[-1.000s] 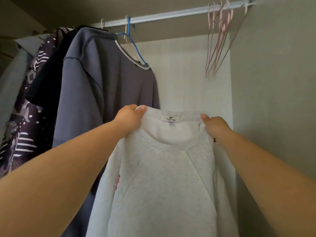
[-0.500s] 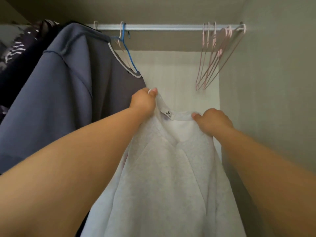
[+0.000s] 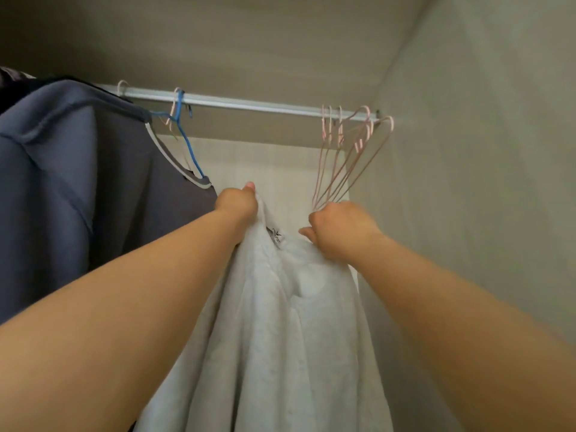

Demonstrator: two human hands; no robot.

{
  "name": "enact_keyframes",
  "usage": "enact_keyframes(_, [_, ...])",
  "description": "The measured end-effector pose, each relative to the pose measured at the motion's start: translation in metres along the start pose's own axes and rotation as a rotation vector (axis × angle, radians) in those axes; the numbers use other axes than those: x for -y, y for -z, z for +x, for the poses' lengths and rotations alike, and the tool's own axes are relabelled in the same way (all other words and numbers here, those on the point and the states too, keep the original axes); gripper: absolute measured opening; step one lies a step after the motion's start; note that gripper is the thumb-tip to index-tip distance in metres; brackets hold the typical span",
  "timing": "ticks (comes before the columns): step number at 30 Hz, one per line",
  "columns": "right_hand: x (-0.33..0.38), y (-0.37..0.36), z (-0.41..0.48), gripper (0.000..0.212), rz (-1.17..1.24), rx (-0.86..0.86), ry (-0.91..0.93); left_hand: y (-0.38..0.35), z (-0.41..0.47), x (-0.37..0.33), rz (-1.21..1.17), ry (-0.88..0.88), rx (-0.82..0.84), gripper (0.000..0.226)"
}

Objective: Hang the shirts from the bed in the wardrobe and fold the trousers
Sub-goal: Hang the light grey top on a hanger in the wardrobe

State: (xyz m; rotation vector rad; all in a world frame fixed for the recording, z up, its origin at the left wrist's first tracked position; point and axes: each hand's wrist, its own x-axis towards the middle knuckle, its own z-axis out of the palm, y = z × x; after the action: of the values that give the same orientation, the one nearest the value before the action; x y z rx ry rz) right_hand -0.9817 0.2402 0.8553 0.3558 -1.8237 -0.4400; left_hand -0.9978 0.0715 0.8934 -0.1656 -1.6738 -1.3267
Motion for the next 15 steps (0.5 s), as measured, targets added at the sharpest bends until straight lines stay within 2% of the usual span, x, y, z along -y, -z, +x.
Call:
enact_keyframes(4, [-0.027, 0.038, 0.024, 0.031, -0.108, -0.352, 0.025, -0.011, 0.009, -0.003, 0.048, -0.03, 0.036, 0.052])
enact_keyframes(6, [-0.035, 0.053, 0.037, 0.028, -0.162, -0.428, 0.018, -0.015, 0.011, -0.006, 0.092, -0.041, 0.048, 0.053])
enact_keyframes(8, [-0.04, 0.062, 0.049, 0.021, -0.207, -0.45, -0.021, -0.019, 0.014, -0.007, 0.113, -0.052, 0.071, 0.054])
enact_keyframes(10, [-0.043, 0.064, 0.057, 0.023, -0.229, -0.429, -0.115, -0.022, 0.019, -0.007, 0.12, -0.056, 0.092, 0.054])
enact_keyframes(15, [-0.054, 0.061, 0.071, 0.028, -0.293, -0.271, -0.302, -0.02, 0.029, -0.01, 0.195, -0.108, 0.115, 0.053])
